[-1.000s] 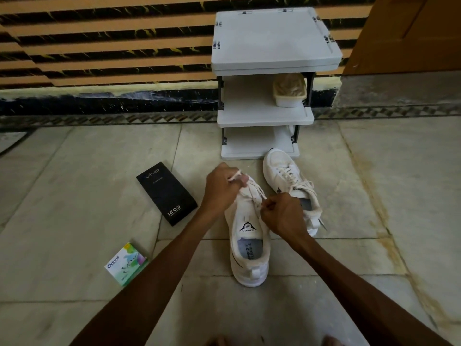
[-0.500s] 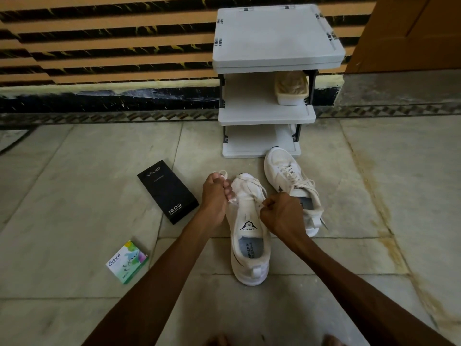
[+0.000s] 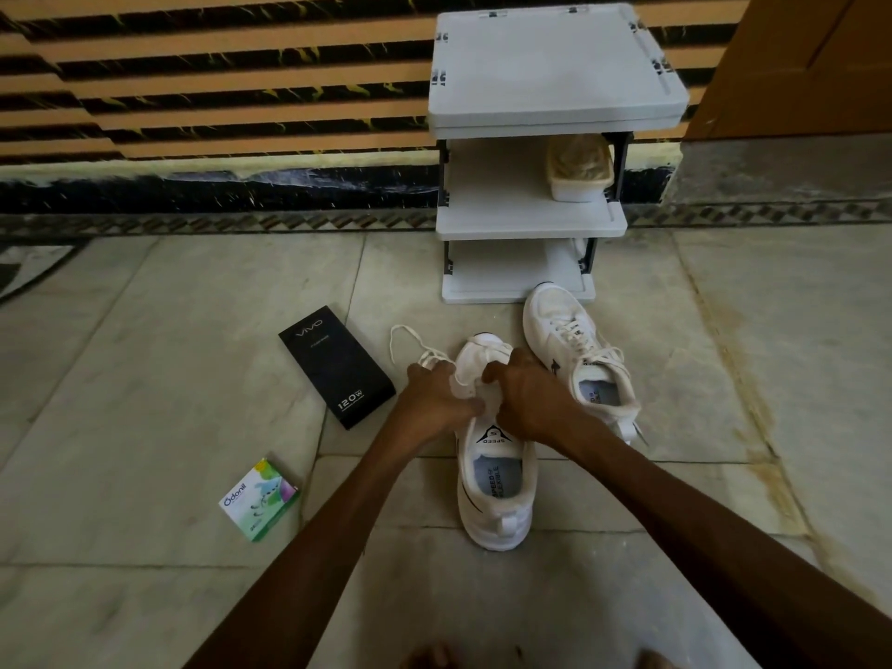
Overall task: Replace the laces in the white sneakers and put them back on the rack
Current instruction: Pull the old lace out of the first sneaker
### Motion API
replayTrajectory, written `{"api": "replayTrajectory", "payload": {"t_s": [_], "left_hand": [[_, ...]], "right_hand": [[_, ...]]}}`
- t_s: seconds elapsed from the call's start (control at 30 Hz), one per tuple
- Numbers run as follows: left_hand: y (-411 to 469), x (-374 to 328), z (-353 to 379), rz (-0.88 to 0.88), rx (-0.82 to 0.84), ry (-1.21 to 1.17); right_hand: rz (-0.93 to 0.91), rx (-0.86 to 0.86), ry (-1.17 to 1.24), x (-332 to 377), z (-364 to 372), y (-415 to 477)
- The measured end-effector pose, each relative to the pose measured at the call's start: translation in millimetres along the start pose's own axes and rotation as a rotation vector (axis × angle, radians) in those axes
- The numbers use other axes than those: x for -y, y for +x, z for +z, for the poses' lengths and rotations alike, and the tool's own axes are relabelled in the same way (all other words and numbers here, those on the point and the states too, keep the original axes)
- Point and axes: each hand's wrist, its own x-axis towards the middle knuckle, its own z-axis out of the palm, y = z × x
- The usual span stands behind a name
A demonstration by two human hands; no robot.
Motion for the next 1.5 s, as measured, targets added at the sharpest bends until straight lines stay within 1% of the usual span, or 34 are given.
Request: {"api": "replayTrajectory", "payload": {"t_s": [0.1,0.17,0.23,0.3,0.37,0.43,0.53,0.7,0.77,0.83,0.87,0.93,1.0,1.03,1.07,1.1,1.13,1.27,1.33,1.4,1.5], "left_hand": [[-11,0,0,0.06,-0.004,0.065],[-16,-1,3,0.113,-0.08,0.131],[-18,1,6,0.122,-0.157,0.118],[-17,5,9,0.121,-0.189,0.095],[-18,4,12,0.118,-0.211,0.09],[-18,2,13,0.124,-0.219,0.1],[-20,-2,12,0.14,-0.214,0.122],[-20,-3,12,0.134,-0.207,0.115],[-22,-3,13,0.13,-0.207,0.12],[-21,-2,13,0.128,-0.203,0.125],[-21,-1,13,0.12,-0.203,0.128],[-20,-1,12,0.105,-0.209,0.129],[-19,-2,12,0.103,-0.208,0.131],[-20,-4,12,0.103,-0.205,0.144],[-20,-5,12,0.102,-0.205,0.155],[-21,-6,12,0.105,-0.205,0.163],[-21,-7,12,0.11,-0.21,0.166],[-21,-7,12,0.12,-0.213,0.168],[-20,-8,13,0.127,-0.214,0.168],[-20,-8,12,0.129,-0.21,0.172],[-22,-9,10,0.151,-0.203,0.2]], "right_hand": [[-0.009,0.07,-0.035,-2,1,7],[-0.003,0.085,-0.001,-4,0,11],[0.024,0.001,0.151,-5,1,13],[0.079,-0.121,0.334,-6,5,11],[0.098,-0.228,0.396,-7,9,6],[0.102,-0.252,0.318,-4,9,4],[0.084,-0.164,0.152,-2,3,12],[0.051,-0.18,-0.004,3,2,25],[0.034,-0.219,-0.005,7,1,26],[0.046,-0.298,0.157,6,-5,28],[0.067,-0.351,0.286,4,-8,29],[0.145,-0.442,0.623,-2,-12,28],[0.255,-0.4,0.964,-5,-11,23],[0.301,-0.325,1.058,-6,-10,21],[0.324,-0.241,1.089,-6,-9,19],[0.321,-0.184,1.052,-6,-10,20],[0.287,-0.159,0.957,-8,-10,22],[0.101,-0.15,0.361,-9,-15,32],[0.064,-0.132,0.15,-5,-15,35],[0.03,-0.113,0.014,1,-14,37],[0.001,-0.114,-0.074,8,-13,35]]}}
